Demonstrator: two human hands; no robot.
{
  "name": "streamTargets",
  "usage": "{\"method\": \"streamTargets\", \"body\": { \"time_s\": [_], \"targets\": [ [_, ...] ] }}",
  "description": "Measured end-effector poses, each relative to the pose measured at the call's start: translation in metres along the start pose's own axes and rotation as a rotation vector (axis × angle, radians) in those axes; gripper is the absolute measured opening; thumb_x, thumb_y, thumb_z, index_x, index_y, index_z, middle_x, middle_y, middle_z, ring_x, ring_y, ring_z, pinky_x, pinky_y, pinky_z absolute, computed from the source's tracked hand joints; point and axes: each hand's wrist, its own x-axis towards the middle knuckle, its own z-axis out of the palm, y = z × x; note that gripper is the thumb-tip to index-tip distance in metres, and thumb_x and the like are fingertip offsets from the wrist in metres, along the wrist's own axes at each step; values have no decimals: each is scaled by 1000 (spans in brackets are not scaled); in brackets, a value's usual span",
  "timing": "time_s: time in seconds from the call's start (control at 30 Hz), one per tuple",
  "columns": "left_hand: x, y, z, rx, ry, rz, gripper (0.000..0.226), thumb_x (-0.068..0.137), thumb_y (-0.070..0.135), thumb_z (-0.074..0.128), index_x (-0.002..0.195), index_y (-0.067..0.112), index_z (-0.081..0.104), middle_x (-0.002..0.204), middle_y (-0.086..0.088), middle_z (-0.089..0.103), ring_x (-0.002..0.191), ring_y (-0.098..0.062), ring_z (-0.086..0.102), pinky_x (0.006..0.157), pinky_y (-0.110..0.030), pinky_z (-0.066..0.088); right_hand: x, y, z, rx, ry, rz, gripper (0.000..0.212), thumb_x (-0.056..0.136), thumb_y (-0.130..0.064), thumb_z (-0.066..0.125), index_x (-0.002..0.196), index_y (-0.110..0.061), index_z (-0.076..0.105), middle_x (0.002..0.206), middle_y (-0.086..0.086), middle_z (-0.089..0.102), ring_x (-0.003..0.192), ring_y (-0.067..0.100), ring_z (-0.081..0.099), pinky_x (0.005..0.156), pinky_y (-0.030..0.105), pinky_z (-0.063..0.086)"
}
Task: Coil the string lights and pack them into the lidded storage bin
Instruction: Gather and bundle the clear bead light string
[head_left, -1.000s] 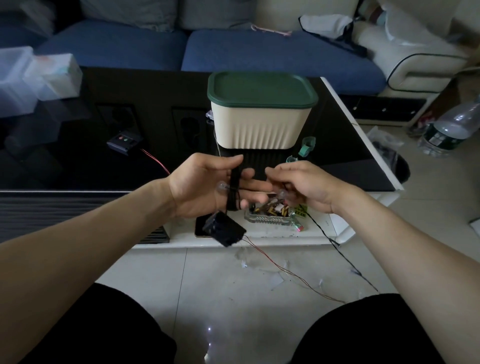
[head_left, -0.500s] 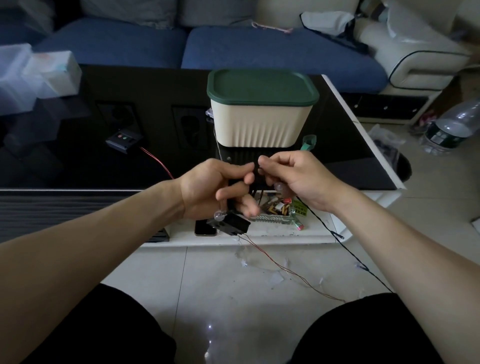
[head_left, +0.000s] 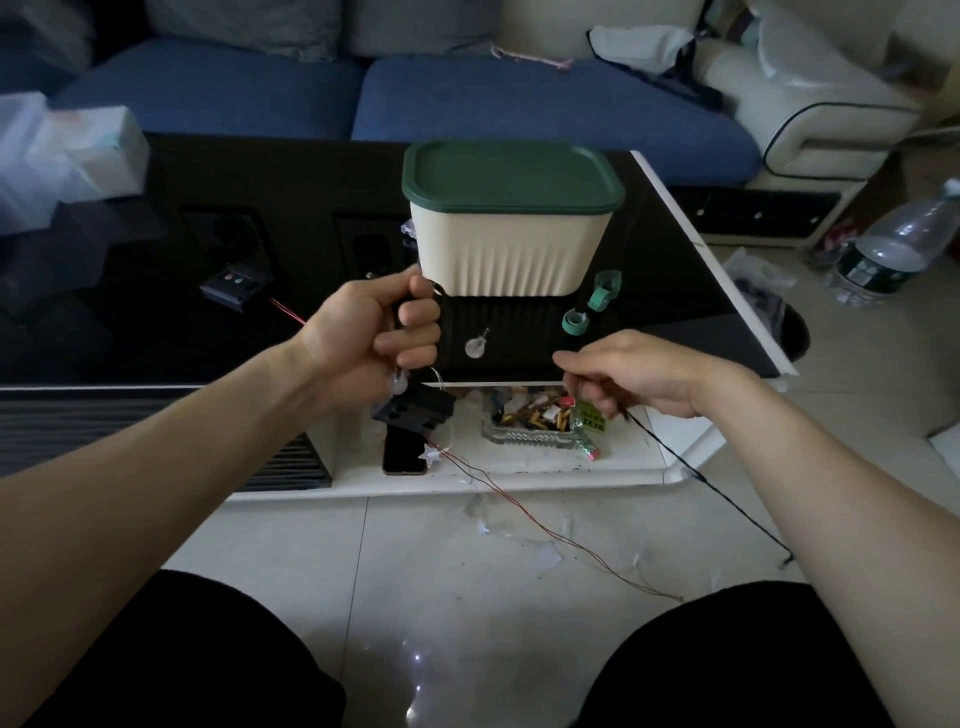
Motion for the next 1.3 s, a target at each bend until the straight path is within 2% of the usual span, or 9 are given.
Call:
{"method": "streamTargets", "body": {
  "time_s": [0.17, 0.3, 0.37, 0.6, 0.77, 0.9, 0.97, 1.1, 1.3],
  "targets": [
    [2, 4, -7, -148, 187, 127, 36, 105, 21, 33, 72, 17, 45, 56, 2, 50, 42, -10, 41, 52, -22, 51, 2, 6, -1, 23, 76, -74, 25, 97, -29, 64, 82, -9, 68, 64, 1, 58, 60, 13, 57, 67, 31, 53],
    [1, 1, -6, -204, 229, 114, 40, 104, 21, 35, 66, 14, 44, 54, -6, 54, 54, -25, 64, 65, -37, 61, 3, -2, 15, -220, 122, -163, 24, 94, -30, 70, 79, -11, 71, 59, -4, 59, 47, 5, 49, 52, 20, 42],
    [1, 0, -6, -197, 223, 91, 39, 102, 23, 35, 64, 14, 41, 58, -10, 58, 65, -31, 69, 68, -40, 62, 2, -12, 24, -327, 145, -252, 22, 90, -31, 74, 79, -13, 75, 62, -5, 63, 53, 3, 51, 56, 19, 42],
    [3, -9, -6, -9, 87, -42, 32, 99, 28, 39, 71, 14, 41, 116, -30, 66, 108, -42, 67, 98, -48, 49, -17, -38, 49, -335, -6, -457, 20, 87, -31, 78, 81, -12, 78, 71, 12, 69, 61, 11, 51, 60, 26, 41],
    [2, -26, 4, 244, -62, -185, 29, 102, 25, 40, 80, 9, 49, 88, -20, 72, 76, -28, 73, 65, -31, 58, -21, -41, 51, -206, -13, -518, 20, 90, -25, 73, 82, -7, 76, 63, 0, 65, 52, 4, 51, 52, 15, 40],
    [0, -40, 15, 445, -166, -268, 38, 102, 30, 36, 93, 5, 63, 74, -11, 65, 54, -19, 60, 49, -24, 50, -14, -36, 50, -163, 108, -567, 17, 93, -26, 71, 81, -14, 73, 66, 11, 68, 54, 13, 55, 52, 27, 45],
    [0, -45, 16, 439, -204, -318, 45, 97, 41, 37, 83, 9, 65, 64, -7, 56, 45, -18, 48, 50, -27, 45, -9, -32, 47, -151, 165, -572, 18, 92, -30, 71, 81, -16, 73, 67, 16, 67, 53, 16, 54, 50, 28, 44],
    [6, -49, 15, 280, -202, -383, 48, 100, 45, 32, 72, 11, 50, 45, 3, 27, 37, -13, 25, 53, -31, 40, -1, -23, 38, -153, 229, -507, 19, 92, -32, 71, 77, -20, 71, 56, -6, 61, 46, 4, 50, 47, 19, 40],
    [10, -47, 13, 234, -109, -322, 43, 102, 33, 37, 61, 20, 39, 42, 4, 27, 38, -15, 35, 57, -32, 46, 0, -17, 38, -86, 74, -353, 23, 97, -30, 63, 84, -11, 67, 71, 6, 67, 56, 10, 60, 52, 23, 48]
  ]
}}
